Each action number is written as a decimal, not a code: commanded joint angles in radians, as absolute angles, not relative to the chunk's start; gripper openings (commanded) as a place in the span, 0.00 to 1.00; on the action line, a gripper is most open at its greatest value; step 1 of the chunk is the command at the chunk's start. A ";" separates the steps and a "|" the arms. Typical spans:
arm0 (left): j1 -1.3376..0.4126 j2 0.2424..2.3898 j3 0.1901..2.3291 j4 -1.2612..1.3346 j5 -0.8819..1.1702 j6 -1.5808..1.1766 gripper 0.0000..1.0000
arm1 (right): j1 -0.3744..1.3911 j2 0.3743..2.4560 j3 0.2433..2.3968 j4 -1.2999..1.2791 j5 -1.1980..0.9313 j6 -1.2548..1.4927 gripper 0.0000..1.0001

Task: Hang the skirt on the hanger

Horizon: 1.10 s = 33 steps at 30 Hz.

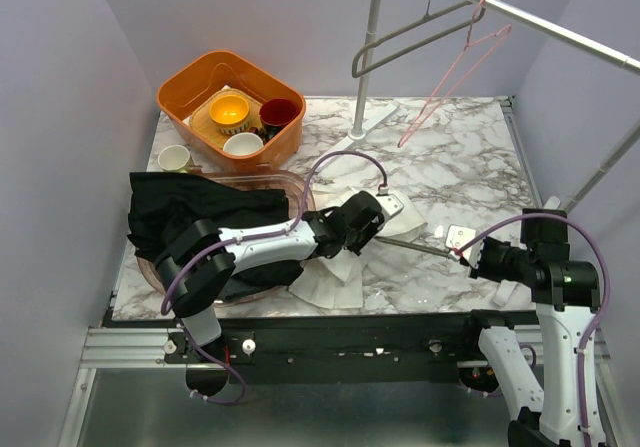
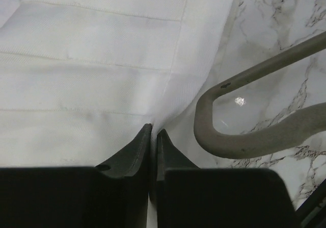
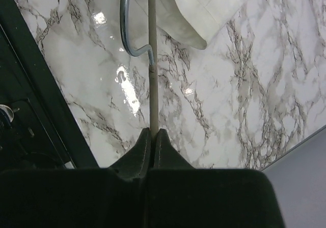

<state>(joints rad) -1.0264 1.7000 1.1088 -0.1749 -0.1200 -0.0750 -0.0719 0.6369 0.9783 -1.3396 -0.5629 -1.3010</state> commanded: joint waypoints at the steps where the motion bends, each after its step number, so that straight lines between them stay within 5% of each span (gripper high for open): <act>1: -0.986 1.643 1.158 -0.232 -0.089 -0.124 0.07 | -0.066 0.617 1.005 -1.460 -0.612 -1.341 0.01; 13: -0.974 1.629 1.367 -0.377 0.185 -0.208 0.05 | -0.066 0.684 1.034 -1.327 -0.747 -1.296 0.01; 29: -0.959 1.931 1.931 -0.405 0.491 -0.420 0.04 | -0.066 0.650 0.933 -1.033 -1.006 -1.137 0.01; 32: -0.945 1.916 1.876 -0.342 0.499 -0.471 0.13 | -0.066 0.650 0.897 -0.962 -1.038 -1.097 0.00; 33: -0.927 1.905 1.849 -0.306 0.494 -0.482 0.24 | -0.066 0.658 0.887 -0.947 -1.049 -1.060 0.01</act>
